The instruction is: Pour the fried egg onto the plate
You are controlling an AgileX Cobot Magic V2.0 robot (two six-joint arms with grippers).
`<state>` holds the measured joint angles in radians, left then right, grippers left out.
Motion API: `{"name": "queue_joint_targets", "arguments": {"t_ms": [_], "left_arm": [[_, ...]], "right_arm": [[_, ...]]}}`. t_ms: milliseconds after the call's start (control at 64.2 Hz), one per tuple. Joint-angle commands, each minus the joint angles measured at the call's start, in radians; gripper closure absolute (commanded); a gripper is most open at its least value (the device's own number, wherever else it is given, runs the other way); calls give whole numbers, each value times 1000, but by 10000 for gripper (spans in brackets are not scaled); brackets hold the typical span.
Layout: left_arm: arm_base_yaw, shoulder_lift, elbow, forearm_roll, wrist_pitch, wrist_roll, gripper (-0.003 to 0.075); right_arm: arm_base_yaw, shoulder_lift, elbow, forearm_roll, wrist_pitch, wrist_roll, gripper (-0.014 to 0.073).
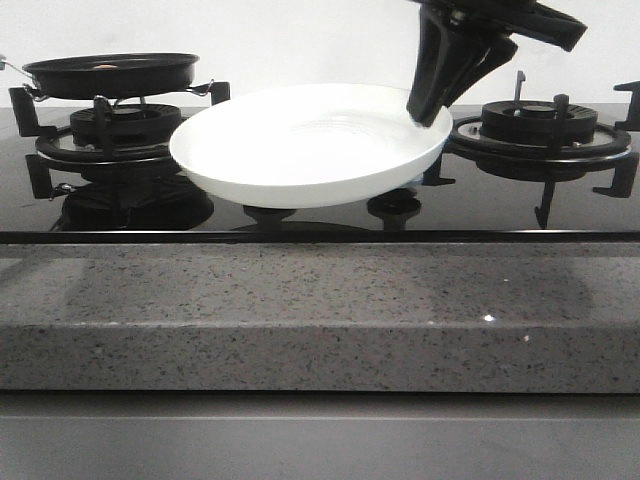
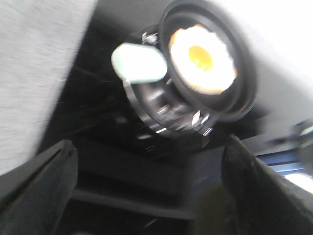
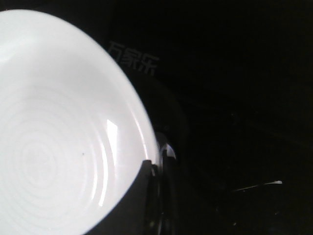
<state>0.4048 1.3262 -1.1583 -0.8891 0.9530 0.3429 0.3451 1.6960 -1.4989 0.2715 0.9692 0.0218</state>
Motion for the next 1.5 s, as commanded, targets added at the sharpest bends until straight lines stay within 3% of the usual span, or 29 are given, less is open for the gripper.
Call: {"name": "queue_joint_targets", "arguments": {"t_ms": [0, 249, 499, 701, 1480], "left_arm": [[27, 48, -34, -222, 5, 23, 131], [28, 241, -51, -510, 86, 74, 133], [14, 336, -60, -656, 103, 118, 181], [-2, 389, -84, -677, 142, 120, 227], [-25, 410, -97, -702, 107, 120, 229]], "right_arm": [[0, -46, -23, 11, -40, -8, 663], [0, -46, -23, 11, -40, -8, 663], [0, -46, -23, 11, -40, -8, 663], [0, -46, -23, 11, -40, -8, 663], [0, -46, -23, 11, -40, -8, 663]]}}
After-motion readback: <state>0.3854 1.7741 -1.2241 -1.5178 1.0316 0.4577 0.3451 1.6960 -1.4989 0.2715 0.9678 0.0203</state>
